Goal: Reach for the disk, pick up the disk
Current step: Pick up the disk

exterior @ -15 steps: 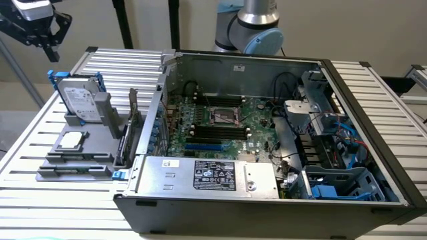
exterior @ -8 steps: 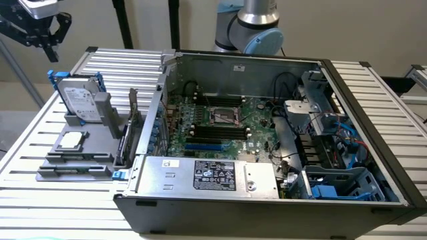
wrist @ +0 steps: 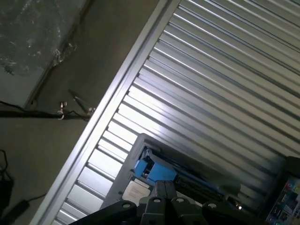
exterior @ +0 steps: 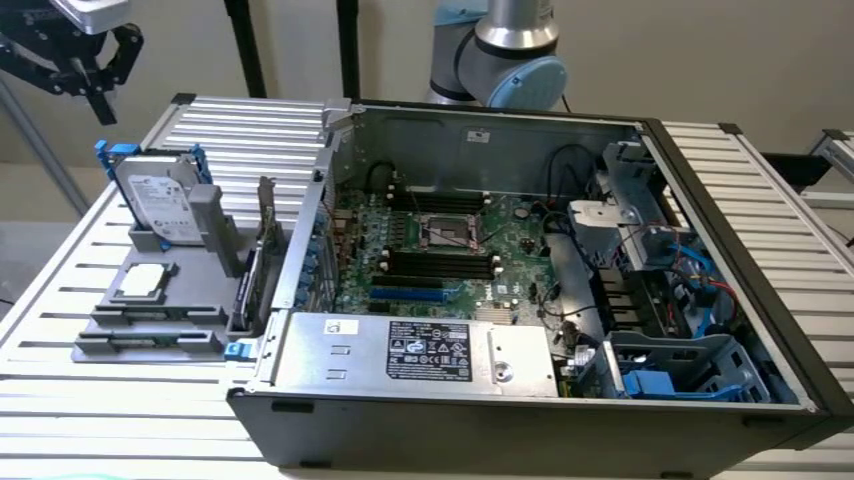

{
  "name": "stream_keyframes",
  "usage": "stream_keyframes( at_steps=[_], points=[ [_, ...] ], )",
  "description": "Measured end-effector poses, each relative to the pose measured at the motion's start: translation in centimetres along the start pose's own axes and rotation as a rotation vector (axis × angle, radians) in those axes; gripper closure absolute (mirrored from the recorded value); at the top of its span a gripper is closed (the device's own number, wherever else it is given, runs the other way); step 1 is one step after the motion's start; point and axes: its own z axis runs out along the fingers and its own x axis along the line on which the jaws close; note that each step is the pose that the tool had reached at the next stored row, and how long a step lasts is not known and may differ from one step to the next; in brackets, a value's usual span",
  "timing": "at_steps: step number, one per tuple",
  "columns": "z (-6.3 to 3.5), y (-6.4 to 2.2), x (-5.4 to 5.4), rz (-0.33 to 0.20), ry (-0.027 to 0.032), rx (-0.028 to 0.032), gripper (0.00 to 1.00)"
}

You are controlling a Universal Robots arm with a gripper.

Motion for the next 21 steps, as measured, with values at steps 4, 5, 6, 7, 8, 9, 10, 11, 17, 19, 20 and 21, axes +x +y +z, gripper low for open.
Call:
stream_keyframes(
  at_steps=[4,5,6,7,8,9,10,11,17,19,20,21],
  points=[
    [0.0,0.0,0.0,-0.072,0.0027,0.0,0.89],
    [0.0,0.01,0.0,-0.091,0.0034,0.0001,0.89],
    [0.0,0.0,0.0,-0.109,0.0041,0.0001,0.89],
    [0.0,0.0,0.0,-0.127,0.0048,0.0001,0.89],
    [0.0,0.0,0.0,-0.145,0.0055,0.0001,0.89],
    [0.0,0.0,0.0,-0.163,0.0062,0.0001,0.89],
    [0.0,0.0,0.0,-0.181,0.0069,0.0001,0.89],
    [0.0,0.0,0.0,-0.199,0.0076,0.0001,0.89],
    [0.0,0.0,0.0,-0.308,0.0117,0.0001,0.89],
    [0.0,0.0,0.0,-0.345,0.0131,0.0002,0.89],
    [0.0,0.0,0.0,-0.363,0.0139,0.0002,0.89],
    [0.0,0.0,0.0,-0.381,0.0145,0.0002,0.89]
  ],
)
